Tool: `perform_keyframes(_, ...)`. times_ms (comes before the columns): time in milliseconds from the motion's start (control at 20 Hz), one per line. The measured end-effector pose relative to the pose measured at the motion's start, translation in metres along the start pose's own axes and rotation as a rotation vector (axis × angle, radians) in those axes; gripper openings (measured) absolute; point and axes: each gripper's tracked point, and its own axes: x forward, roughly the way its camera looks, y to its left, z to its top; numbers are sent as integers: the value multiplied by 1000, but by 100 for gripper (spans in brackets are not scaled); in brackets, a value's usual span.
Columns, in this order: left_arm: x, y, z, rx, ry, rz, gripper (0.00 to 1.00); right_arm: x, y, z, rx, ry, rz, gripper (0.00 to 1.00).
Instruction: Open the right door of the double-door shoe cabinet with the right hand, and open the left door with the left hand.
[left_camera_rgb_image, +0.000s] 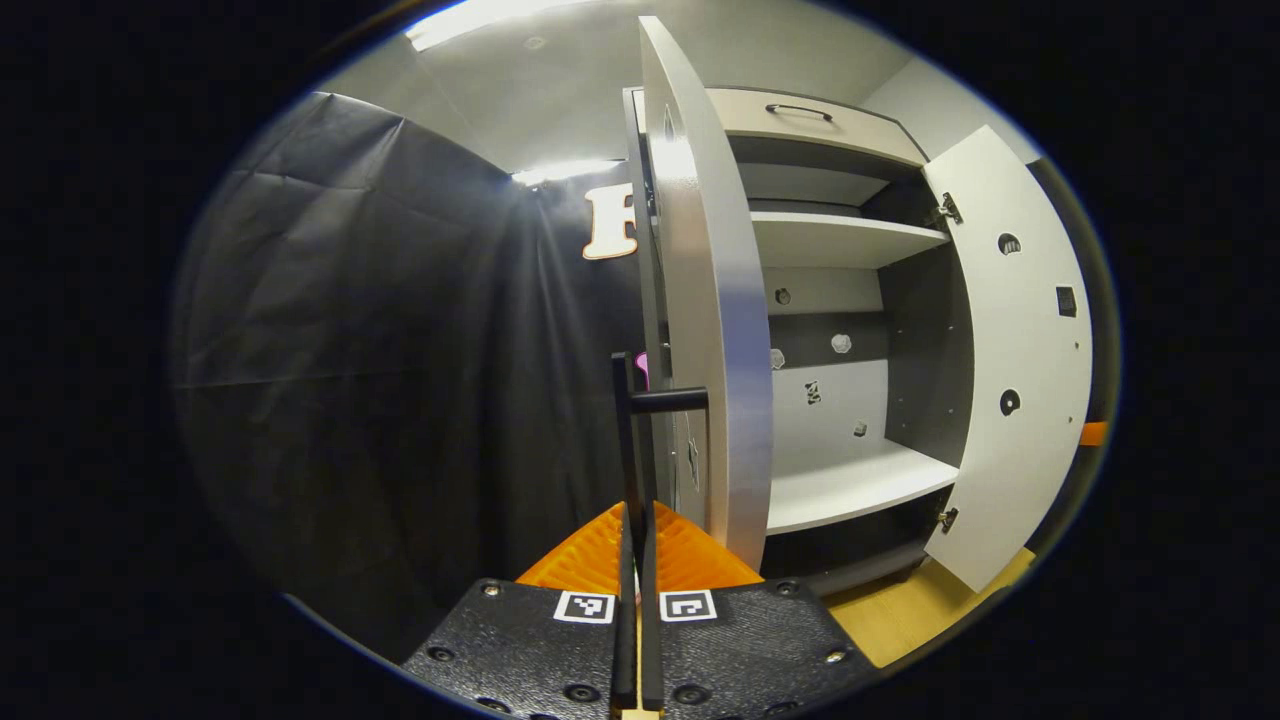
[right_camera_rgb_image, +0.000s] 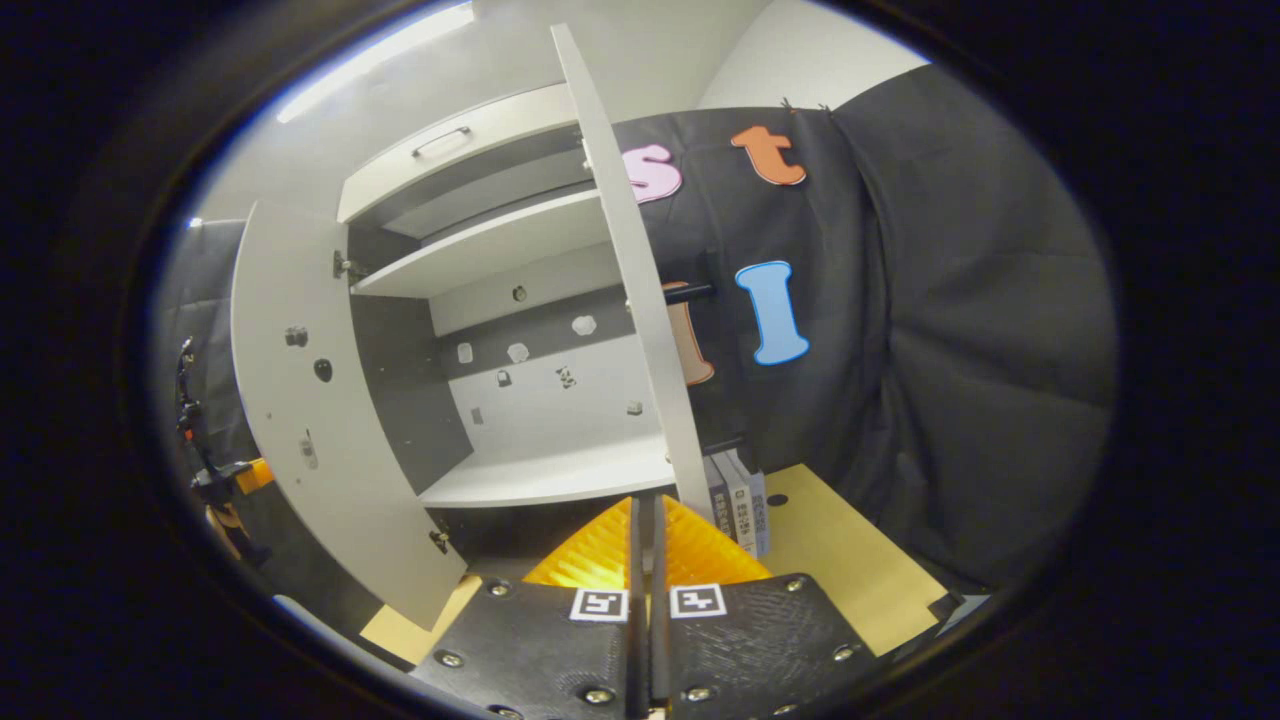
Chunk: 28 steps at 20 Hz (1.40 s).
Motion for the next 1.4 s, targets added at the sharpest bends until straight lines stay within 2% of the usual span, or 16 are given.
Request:
perform_keyframes(50,0,1,0,-3,-2,-5,2,0,1,-1,-1,1,2,1)
perform_keyframes(200,0,6,0,-14,-16,-15,3,2,5,0,0,0,7,1)
perform_keyframes(300,1,12,-1,-25,-22,-11,8,1,9,1,0,-4,14,1)
perform_keyframes(450,0,19,-2,-35,-26,-5,31,1,14,1,-7,-4,21,1)
perform_keyframes(500,1,20,-1,-40,-27,-3,34,2,16,1,-9,-3,24,1)
perform_keyframes(550,0,21,-3,-44,-28,-2,42,2,17,1,-9,-1,27,1)
perform_keyframes(750,-1,28,-4,-49,-26,7,60,8,30,-4,-8,9,48,1)
perform_keyframes(800,-1,30,-3,-48,-27,9,60,10,35,-6,-11,14,57,1)
perform_keyframes(950,-2,32,-5,-57,-18,13,76,16,53,-10,-39,28,89,1)
perform_keyframes(1200,-12,37,-6,-43,-9,64,77,31,79,-20,-81,58,157,1)
perform_keyframes(1400,-27,44,-6,-35,-2,73,77,41,97,-27,-94,80,213,1)
